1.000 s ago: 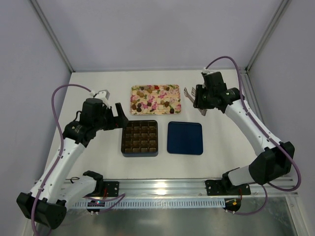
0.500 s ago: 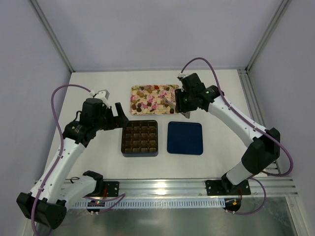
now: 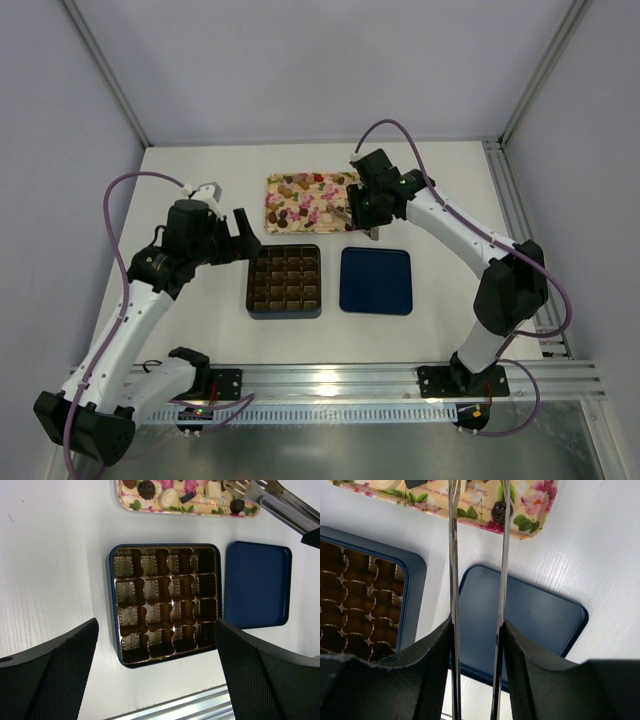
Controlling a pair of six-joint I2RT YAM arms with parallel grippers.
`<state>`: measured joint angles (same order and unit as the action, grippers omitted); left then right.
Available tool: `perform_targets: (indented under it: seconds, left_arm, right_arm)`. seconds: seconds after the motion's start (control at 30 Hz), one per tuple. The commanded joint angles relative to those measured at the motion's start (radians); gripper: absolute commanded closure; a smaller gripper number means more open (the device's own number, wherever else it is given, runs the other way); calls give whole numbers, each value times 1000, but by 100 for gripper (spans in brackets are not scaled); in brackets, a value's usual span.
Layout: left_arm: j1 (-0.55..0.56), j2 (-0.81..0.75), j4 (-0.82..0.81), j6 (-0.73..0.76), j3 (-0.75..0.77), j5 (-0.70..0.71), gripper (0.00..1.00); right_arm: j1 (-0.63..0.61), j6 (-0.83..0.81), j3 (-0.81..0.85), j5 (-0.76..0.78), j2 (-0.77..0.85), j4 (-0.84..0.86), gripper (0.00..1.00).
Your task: Pack the chocolate
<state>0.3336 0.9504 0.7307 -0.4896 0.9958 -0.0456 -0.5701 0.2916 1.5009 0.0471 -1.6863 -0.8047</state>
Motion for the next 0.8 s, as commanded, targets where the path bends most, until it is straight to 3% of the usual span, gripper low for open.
perform_targets:
  seconds: [0.0, 0.77]
  left_arm:
    - [1, -4, -36, 3, 3, 10, 5]
    - [1, 8, -40, 0, 3, 13, 5]
  right_arm:
    - [-5, -16, 55, 19, -18, 18, 55]
    - [-5, -26, 76, 22, -58, 29, 71]
